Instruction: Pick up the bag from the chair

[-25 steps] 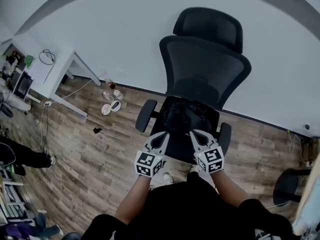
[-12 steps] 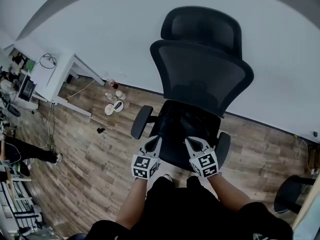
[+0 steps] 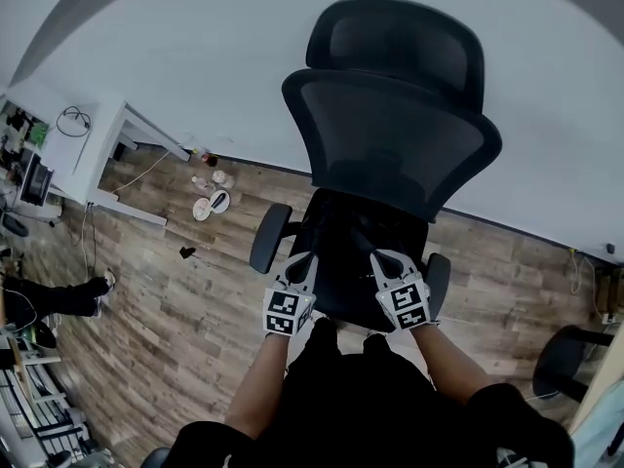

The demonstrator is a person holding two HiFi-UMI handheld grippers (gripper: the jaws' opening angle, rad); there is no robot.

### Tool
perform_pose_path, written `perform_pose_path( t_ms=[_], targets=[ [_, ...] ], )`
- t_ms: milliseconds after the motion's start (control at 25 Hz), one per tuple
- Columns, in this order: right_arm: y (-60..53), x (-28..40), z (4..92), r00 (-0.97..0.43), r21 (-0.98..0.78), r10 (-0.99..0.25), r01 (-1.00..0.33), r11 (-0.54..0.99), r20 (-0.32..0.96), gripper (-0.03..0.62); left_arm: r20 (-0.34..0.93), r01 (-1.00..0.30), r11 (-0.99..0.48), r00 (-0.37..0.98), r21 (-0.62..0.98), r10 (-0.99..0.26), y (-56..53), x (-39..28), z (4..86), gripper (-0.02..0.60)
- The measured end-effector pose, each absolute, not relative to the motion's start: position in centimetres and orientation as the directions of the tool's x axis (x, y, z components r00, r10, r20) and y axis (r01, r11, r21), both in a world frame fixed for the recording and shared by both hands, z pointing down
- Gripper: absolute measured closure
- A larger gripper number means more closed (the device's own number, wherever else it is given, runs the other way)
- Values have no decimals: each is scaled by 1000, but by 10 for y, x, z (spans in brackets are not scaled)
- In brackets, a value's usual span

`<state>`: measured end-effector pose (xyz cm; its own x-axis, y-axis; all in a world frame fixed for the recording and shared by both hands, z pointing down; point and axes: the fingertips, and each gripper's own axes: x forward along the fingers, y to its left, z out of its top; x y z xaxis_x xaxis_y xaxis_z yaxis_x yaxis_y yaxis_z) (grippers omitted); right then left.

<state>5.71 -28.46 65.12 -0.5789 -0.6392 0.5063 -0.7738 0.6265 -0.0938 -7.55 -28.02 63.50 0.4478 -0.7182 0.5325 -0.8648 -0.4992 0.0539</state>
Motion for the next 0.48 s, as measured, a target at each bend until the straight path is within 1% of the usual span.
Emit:
perform_pose_path(
  t_ms=[160,200,240,280,320,440,480],
  targets=[
    [-293,54,674,-534,-82,-624,-793,604,570,574,584,-855,-511,459,86,-670,-292,-82,664,558],
    [-296,53,681,-526,-82,-614,-795,602,589,572,600,-852,-515,462,95,-653,-297,-82,673,544],
    [-297,53,689,-519,-84,-602,-795,600,607,572,616,-846,-521,469,108,-633,-301,-81,682,508],
    [-298,51,696,-516,-88,-590,-794,602,622,564,631,-841,-526,477,127,-611,-303,-81,690,433],
    [-298,49,703,-516,-93,-576,-791,605,634,530,646,-836,-529,485,145,-589,-305,-80,698,379],
    [-303,45,725,-506,-103,-547,-789,605,667,335,691,-822,-541,496,178,-526,-312,-77,725,280],
    [-304,46,732,-496,-103,-541,-794,599,679,298,706,-814,-550,499,184,-502,-313,-76,735,250]
  ],
)
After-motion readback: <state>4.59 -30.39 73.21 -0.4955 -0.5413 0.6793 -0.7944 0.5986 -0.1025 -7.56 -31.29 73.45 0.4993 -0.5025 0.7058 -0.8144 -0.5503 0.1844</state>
